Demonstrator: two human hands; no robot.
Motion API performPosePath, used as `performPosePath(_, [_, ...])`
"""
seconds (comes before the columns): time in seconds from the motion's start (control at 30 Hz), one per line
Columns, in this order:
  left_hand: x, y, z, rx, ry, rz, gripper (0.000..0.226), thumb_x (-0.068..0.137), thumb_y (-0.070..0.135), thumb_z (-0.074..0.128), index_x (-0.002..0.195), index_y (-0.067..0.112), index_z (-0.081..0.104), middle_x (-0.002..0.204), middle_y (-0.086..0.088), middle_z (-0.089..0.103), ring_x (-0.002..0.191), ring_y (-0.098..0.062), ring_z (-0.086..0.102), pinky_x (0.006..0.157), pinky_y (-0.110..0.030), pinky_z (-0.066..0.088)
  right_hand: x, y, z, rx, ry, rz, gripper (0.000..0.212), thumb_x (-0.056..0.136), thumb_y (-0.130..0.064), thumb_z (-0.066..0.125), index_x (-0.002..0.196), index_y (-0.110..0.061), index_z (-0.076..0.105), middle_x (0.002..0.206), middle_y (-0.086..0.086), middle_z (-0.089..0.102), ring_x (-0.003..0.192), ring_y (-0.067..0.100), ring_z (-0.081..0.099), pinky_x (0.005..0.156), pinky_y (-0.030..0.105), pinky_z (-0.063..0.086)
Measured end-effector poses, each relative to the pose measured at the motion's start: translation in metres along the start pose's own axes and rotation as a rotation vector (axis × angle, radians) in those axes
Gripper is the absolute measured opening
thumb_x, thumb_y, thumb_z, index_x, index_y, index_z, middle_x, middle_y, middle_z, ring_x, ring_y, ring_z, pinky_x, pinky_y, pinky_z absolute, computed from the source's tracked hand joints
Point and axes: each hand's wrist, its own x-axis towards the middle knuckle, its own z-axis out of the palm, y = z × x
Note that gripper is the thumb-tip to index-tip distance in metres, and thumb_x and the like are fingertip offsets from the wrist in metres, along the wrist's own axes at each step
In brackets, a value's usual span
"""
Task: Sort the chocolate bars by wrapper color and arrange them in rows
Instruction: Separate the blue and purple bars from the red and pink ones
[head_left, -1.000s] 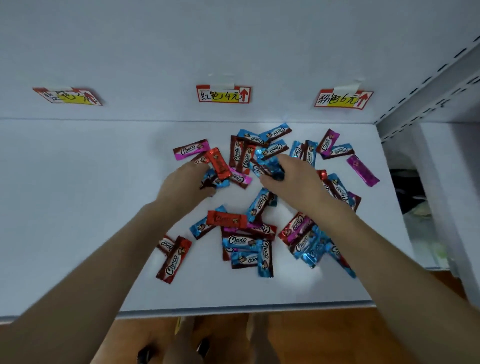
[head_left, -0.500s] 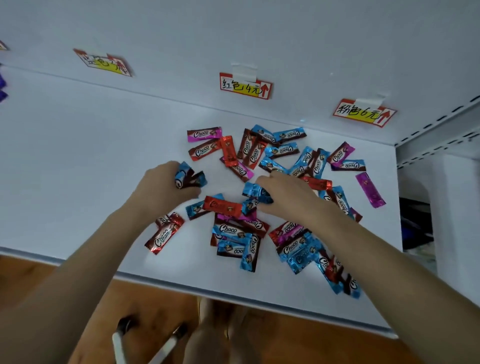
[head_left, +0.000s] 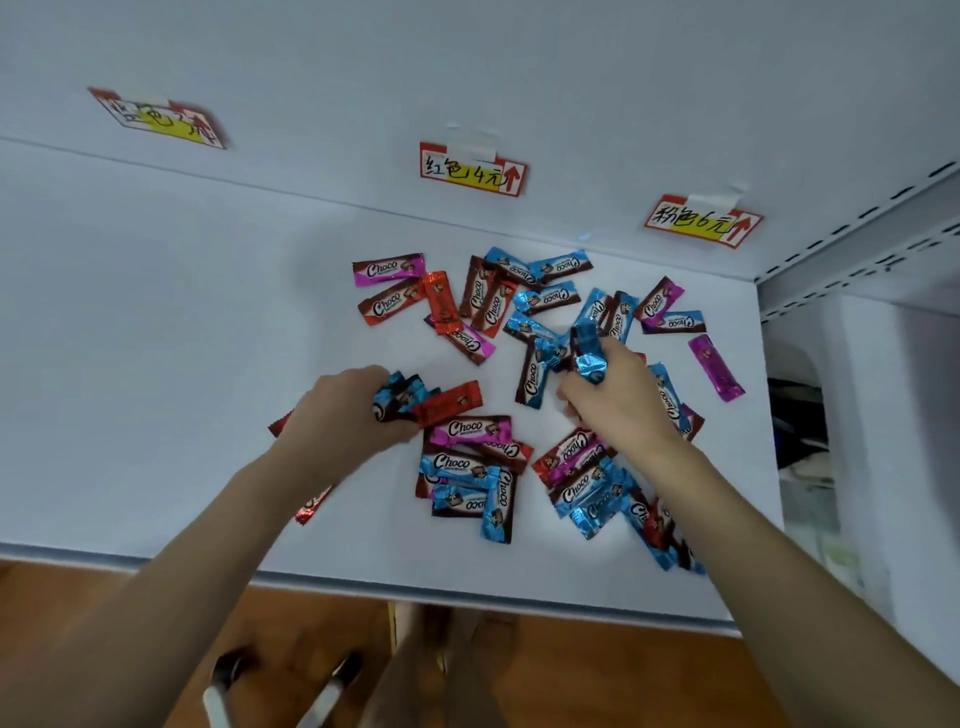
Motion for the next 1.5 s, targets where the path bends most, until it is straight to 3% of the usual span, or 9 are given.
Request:
performPosePath(0.17, [-0.013, 0.002, -0.014, -0.348, 0.079, 0.036, 0.018, 0.077, 0.031, 0.074, 0.074, 0.021, 0.059, 0.062, 0.004, 0.06, 0.055, -0.009, 0.051, 0.048, -0.016, 0.037, 0.008, -0.005, 0.021, -0.362, 0.004, -0.043, 0.031, 0.088, -0.035, 0.059, 0.097, -0.006, 0.053, 0.086, 0.006, 0.055, 0.077, 0.021, 0.054, 0.062, 0.031, 0.042])
performPosePath(0.3, [-0.015, 0.002, -0.022, -0.408, 0.119, 0.038, 0.021, 0.076, 0.031, 0.075, 0.078, 0.014, 0.063, 0.068, -0.005, 0.065, 0.059, -0.017, 0.055, 0.056, -0.028, 0.045, 0.011, -0.011, 0.03, -0.559, 0.031, -0.024, 0.031, 0.088, -0.034, 0.06, 0.086, -0.011, 0.04, 0.081, 0.005, 0.047, 0.075, 0.021, 0.045, 0.052, 0.03, 0.028])
performPosePath(0.53, [0.006, 0.017, -0.019, -0.427, 0.08, 0.111, 0.016, 0.084, 0.02, 0.067, 0.097, 0.013, 0.061, 0.081, -0.002, 0.069, 0.073, -0.016, 0.068, 0.07, -0.039, 0.058, -0.002, -0.01, 0.017, -0.046, 0.009, 0.048, 0.016, 0.078, -0.007, 0.063, 0.086, -0.009, 0.049, 0.069, -0.002, 0.048, 0.057, 0.008, 0.045, 0.041, 0.01, 0.033])
performPosePath(0.7, [0.041, 0.061, 0.001, -0.21, 0.073, 0.275, 0.008, 0.088, 0.02, 0.062, 0.093, 0.014, 0.06, 0.065, 0.008, 0.051, 0.056, -0.005, 0.046, 0.048, -0.01, 0.036, -0.021, 0.007, -0.019, 0.145, 0.076, 0.064, 0.028, 0.083, -0.009, 0.058, 0.065, -0.026, 0.044, 0.057, -0.01, 0.046, 0.043, -0.002, 0.043, 0.039, 0.008, 0.029])
performPosePath(0.8, [0.062, 0.089, 0.016, -0.032, 0.078, 0.339, 0.021, 0.091, 0.022, 0.059, 0.108, 0.012, 0.062, 0.088, 0.001, 0.056, 0.076, -0.013, 0.053, 0.064, -0.014, 0.038, -0.02, 0.021, -0.034, 0.241, 0.11, 0.104, 0.026, 0.085, -0.008, 0.057, 0.065, -0.02, 0.045, 0.054, -0.01, 0.045, 0.044, -0.002, 0.042, 0.043, 0.01, 0.031])
performPosePath(0.97, [0.083, 0.108, 0.033, 0.28, 0.092, 0.377, 0.035, 0.09, 0.025, 0.06, 0.121, 0.01, 0.054, 0.125, -0.006, 0.049, 0.108, -0.021, 0.052, 0.082, -0.029, 0.044, -0.007, 0.039, -0.053, 0.281, 0.14, 0.114, 0.01, 0.083, -0.005, 0.057, 0.075, -0.007, 0.052, 0.068, 0.01, 0.056, 0.061, 0.013, 0.051, 0.059, 0.027, 0.045])
performPosePath(1.1, [0.085, 0.11, 0.032, 0.347, 0.086, 0.305, 0.038, 0.089, 0.028, 0.061, 0.123, 0.013, 0.051, 0.118, -0.007, 0.056, 0.106, -0.024, 0.054, 0.083, -0.034, 0.047, 0.008, 0.043, -0.066, 0.253, 0.147, 0.074, 0.023, 0.086, -0.006, 0.057, 0.071, -0.021, 0.048, 0.063, -0.006, 0.051, 0.048, -0.002, 0.049, 0.042, 0.009, 0.035])
performPosePath(1.3, [0.078, 0.111, 0.033, 0.266, 0.069, 0.164, 0.043, 0.088, 0.029, 0.064, 0.121, 0.008, 0.046, 0.115, -0.009, 0.06, 0.103, -0.026, 0.058, 0.077, -0.033, 0.047, 0.044, 0.039, -0.068, 0.027, 0.082, -0.016, 0.011, 0.088, -0.021, 0.06, 0.084, -0.013, 0.053, 0.07, -0.005, 0.053, 0.06, 0.009, 0.049, 0.049, 0.017, 0.038])
performPosePath(1.5, [0.068, 0.099, 0.035, 0.008, 0.088, 0.059, 0.029, 0.085, 0.025, 0.067, 0.104, 0.005, 0.061, 0.095, -0.007, 0.064, 0.082, -0.021, 0.057, 0.072, -0.033, 0.051, 0.066, 0.037, -0.059, -0.142, 0.097, -0.066, 0.025, 0.087, -0.029, 0.059, 0.097, -0.006, 0.056, 0.088, 0.004, 0.058, 0.08, 0.019, 0.056, 0.064, 0.029, 0.042])
